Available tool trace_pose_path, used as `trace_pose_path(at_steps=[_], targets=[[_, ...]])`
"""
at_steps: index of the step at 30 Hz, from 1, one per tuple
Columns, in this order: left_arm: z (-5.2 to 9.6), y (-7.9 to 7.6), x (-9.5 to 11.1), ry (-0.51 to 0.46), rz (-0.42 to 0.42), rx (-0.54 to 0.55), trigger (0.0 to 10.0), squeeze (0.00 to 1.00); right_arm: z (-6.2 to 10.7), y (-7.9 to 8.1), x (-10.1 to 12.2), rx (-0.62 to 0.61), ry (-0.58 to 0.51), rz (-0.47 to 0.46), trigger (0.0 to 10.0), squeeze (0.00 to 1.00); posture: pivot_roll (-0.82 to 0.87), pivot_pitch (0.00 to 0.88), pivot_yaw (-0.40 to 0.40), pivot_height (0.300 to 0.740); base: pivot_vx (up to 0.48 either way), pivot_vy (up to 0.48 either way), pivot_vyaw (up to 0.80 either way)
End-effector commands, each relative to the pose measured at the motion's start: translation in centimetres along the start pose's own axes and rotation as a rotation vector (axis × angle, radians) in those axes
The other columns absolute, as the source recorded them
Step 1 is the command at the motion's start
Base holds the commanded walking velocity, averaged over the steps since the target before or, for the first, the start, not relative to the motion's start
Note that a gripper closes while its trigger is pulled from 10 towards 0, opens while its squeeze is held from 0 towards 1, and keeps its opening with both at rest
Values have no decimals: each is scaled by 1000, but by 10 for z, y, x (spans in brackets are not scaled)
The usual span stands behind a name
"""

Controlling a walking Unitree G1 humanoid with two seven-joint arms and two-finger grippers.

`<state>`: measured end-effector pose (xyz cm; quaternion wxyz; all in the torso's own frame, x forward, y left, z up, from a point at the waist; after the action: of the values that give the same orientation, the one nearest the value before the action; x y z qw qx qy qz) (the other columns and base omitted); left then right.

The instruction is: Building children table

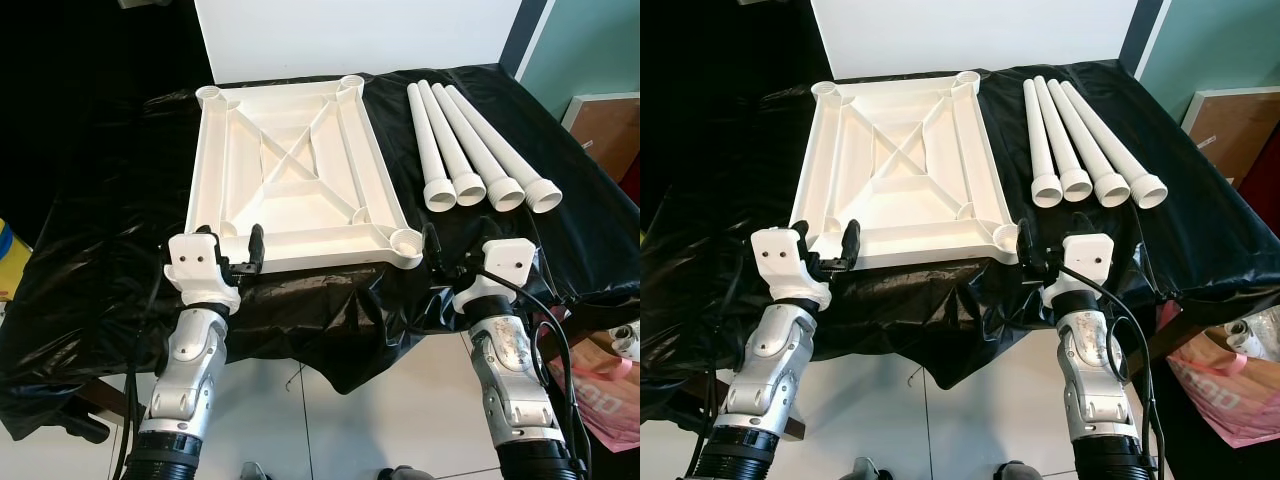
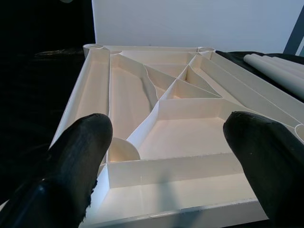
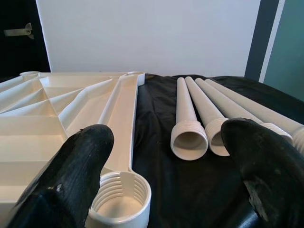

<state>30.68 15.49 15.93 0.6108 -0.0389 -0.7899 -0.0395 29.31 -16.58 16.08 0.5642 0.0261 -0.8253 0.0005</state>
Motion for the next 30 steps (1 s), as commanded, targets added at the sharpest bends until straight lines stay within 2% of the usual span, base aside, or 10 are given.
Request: trace_pose_path(at_steps=[1,30], targets=[[0,-4,-3,16,-15,-78,10000,0,2,-3,0,-11,-8,-2,10000,0,-52,83,18,740,0,0,0],[6,-7,-1,15,-24,-105,10000,0,-4,2,-3,12,-10,-33,10000,0,-5,66,-16,740,0,0,0]])
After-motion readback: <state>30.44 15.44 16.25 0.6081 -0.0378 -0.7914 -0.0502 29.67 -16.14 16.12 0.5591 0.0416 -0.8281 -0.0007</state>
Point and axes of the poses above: a point about 5 cm out from each wrist's last joint towards the gripper, its own z axis pointing back from the gripper into the wrist, its own x axis along the axis of the wrist's last joint, y = z × x, the point moved 1 cm from there along -z, pointing out of the wrist towards the gripper, and after that the axes turned 4 degrees about -z, right-handed, at the moved point
